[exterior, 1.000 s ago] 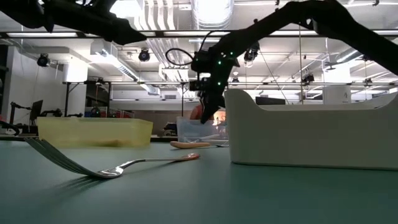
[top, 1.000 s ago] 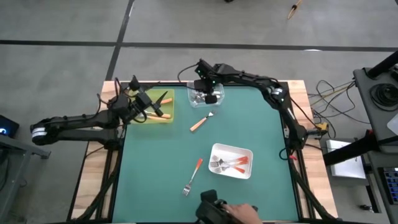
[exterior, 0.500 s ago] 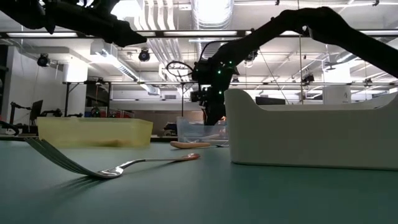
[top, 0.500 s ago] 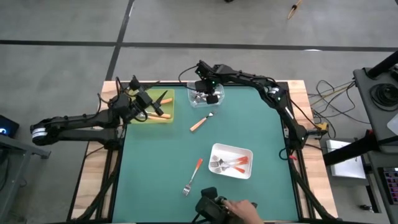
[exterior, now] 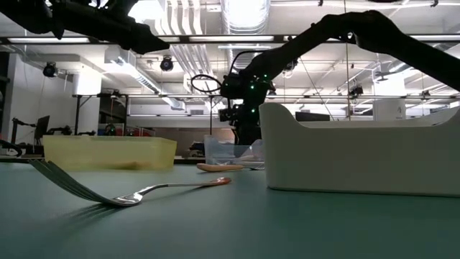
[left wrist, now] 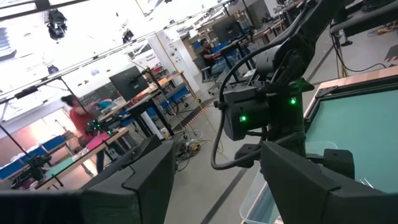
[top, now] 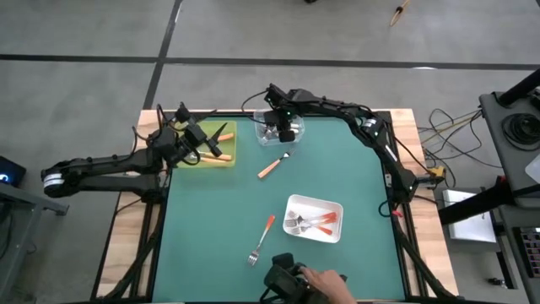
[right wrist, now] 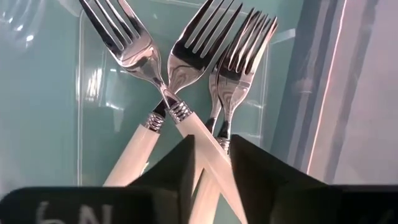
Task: Sort silverware by color (type)
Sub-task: Put the white fork into the transparent bin
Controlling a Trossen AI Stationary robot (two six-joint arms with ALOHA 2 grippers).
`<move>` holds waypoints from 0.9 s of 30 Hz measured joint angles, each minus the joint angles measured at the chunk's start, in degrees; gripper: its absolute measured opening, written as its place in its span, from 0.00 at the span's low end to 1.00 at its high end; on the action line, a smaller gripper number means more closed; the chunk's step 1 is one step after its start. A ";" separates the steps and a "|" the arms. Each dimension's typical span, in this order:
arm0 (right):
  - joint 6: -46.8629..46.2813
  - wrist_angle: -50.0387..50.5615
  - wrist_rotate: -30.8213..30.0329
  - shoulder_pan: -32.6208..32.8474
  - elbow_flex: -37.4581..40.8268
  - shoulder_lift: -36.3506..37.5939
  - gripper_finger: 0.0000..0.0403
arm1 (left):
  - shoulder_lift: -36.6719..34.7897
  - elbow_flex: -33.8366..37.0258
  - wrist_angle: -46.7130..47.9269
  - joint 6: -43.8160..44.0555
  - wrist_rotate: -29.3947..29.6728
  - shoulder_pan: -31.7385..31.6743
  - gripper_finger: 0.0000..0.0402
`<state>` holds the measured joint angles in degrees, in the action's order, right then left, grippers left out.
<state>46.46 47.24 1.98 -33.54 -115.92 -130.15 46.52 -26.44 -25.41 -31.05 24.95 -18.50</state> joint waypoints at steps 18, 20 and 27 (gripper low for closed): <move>-1.88 -0.69 1.41 -1.00 1.11 -0.26 0.37 | 0.00 0.00 -0.02 0.00 0.00 0.00 0.55; -1.74 -1.20 1.46 -1.00 1.91 -0.26 0.37 | 0.00 0.00 -0.03 0.00 0.00 0.00 0.55; -1.46 -2.05 1.46 -1.00 2.73 -0.27 0.36 | 0.00 0.00 -0.03 0.00 0.00 0.00 0.55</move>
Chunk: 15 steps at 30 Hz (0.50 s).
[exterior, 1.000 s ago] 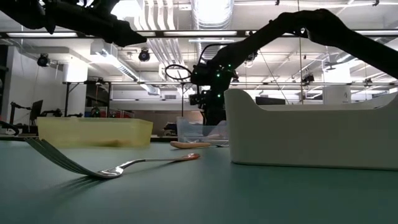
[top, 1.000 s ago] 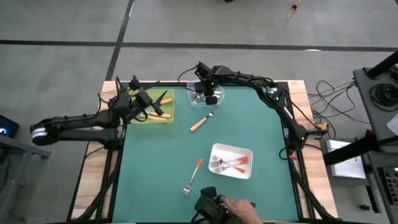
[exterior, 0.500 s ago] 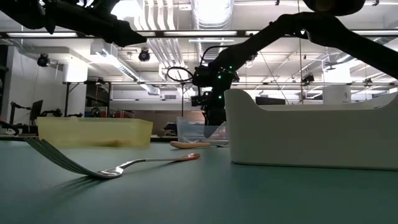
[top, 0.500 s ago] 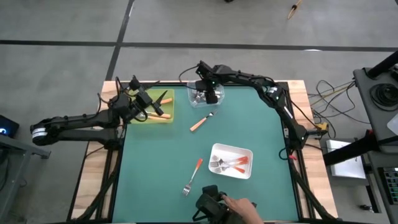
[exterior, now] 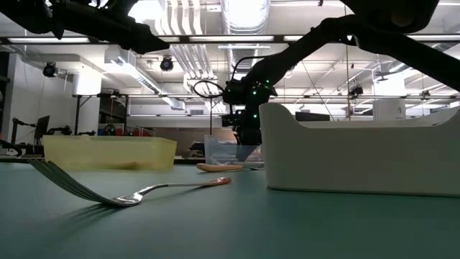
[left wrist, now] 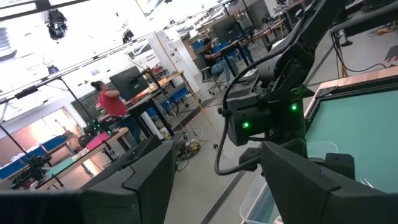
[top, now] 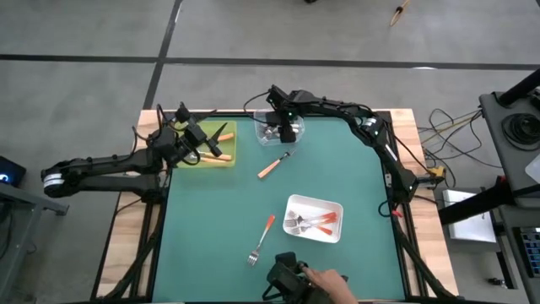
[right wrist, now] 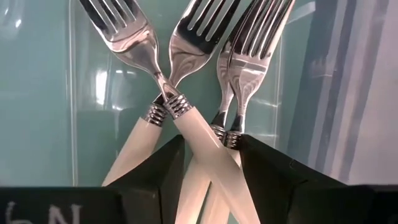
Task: Sort silverware by color (type)
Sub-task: Put the white fork into the transparent bin
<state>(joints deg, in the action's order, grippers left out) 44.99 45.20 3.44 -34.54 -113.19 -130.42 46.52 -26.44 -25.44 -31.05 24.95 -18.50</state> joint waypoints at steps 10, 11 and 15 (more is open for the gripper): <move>0.05 0.11 -0.02 0.00 -0.53 0.01 0.17 | 0.00 0.00 -0.01 -0.15 0.00 0.00 0.55; 0.09 0.20 -0.07 0.00 -0.61 0.04 0.15 | 0.00 0.00 -0.01 -0.20 0.00 0.00 0.55; 0.40 1.48 -0.16 0.00 -1.22 0.21 0.10 | 0.00 0.00 -0.01 -0.22 0.00 0.00 0.55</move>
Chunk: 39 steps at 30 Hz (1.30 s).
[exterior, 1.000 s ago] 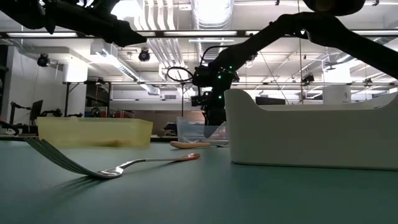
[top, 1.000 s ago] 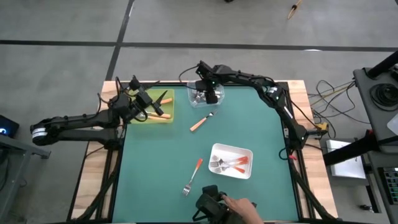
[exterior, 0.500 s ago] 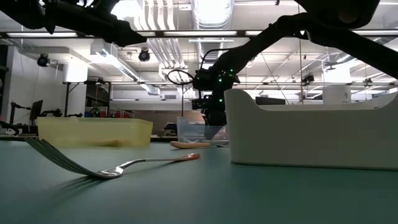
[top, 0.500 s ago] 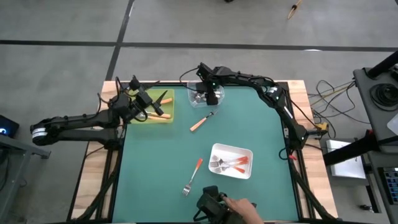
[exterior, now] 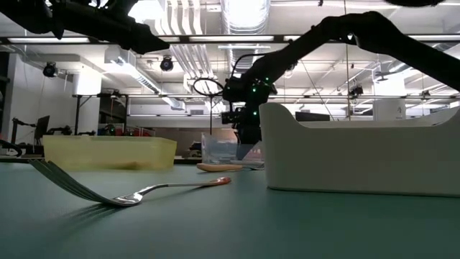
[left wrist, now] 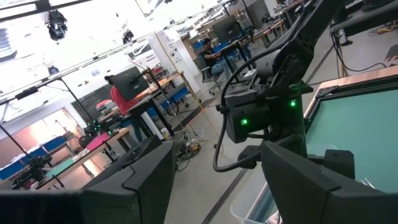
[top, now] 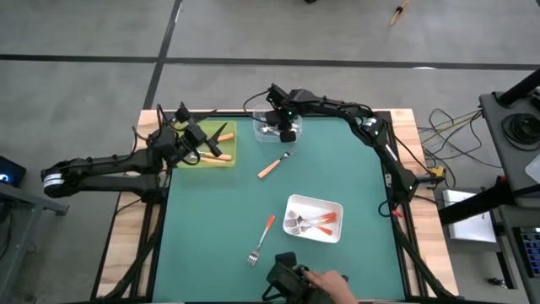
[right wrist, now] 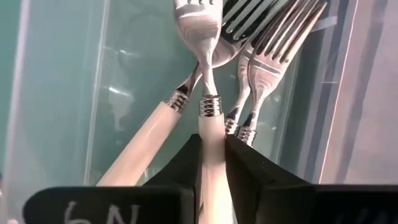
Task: Sort silverware by color (type)
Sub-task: Put the white fork into the transparent bin, then put the orange fork into the white bin
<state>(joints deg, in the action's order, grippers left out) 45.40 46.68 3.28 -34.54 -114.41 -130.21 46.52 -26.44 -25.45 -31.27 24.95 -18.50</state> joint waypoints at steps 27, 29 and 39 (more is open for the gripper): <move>-15.46 7.62 1.28 0.15 -3.67 0.20 0.11 | 0.00 -0.02 -0.24 0.02 0.00 -0.09 0.55; -15.95 7.72 1.77 0.17 -3.67 0.20 0.13 | 0.00 0.00 -0.25 0.02 0.00 -0.09 0.55; -17.79 9.41 1.71 0.19 -4.56 0.24 0.29 | 0.00 -0.01 -0.24 0.02 0.00 -0.09 0.55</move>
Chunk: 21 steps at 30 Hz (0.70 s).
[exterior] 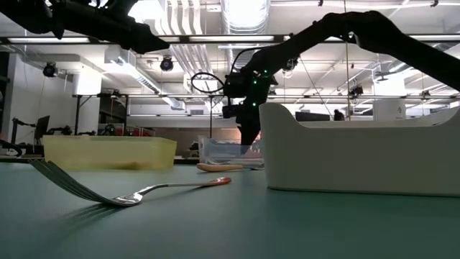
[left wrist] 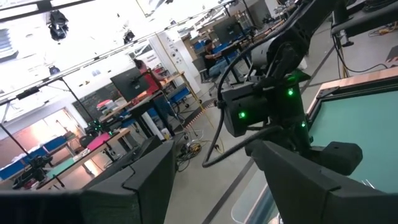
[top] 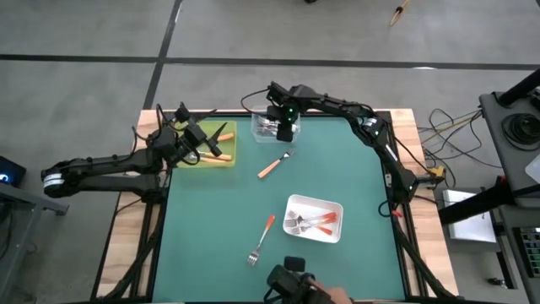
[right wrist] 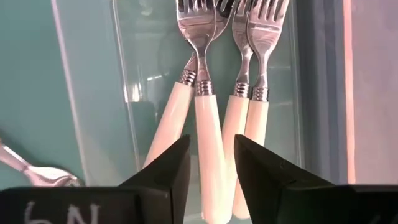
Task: Sort silverware by color (type)
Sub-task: Put the orange fork into the white bin
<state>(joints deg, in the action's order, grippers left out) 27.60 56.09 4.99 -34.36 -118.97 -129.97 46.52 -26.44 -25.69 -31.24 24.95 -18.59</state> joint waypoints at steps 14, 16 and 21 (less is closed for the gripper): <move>-7.24 18.13 0.03 4.60 -14.32 0.14 0.27 | -0.02 -0.01 -2.43 3.06 -1.43 0.00 0.55; -7.22 21.73 0.20 5.71 -16.07 0.55 0.27 | -0.04 -0.04 -2.68 5.43 -3.28 0.01 0.55; -7.09 23.40 3.81 8.74 -15.45 4.02 0.26 | -0.04 -2.36 0.01 13.47 -5.01 1.31 0.55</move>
<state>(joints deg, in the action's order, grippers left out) 20.51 79.49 8.80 -25.62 -134.42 -125.95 46.48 -28.80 -25.68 -17.77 19.94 -17.28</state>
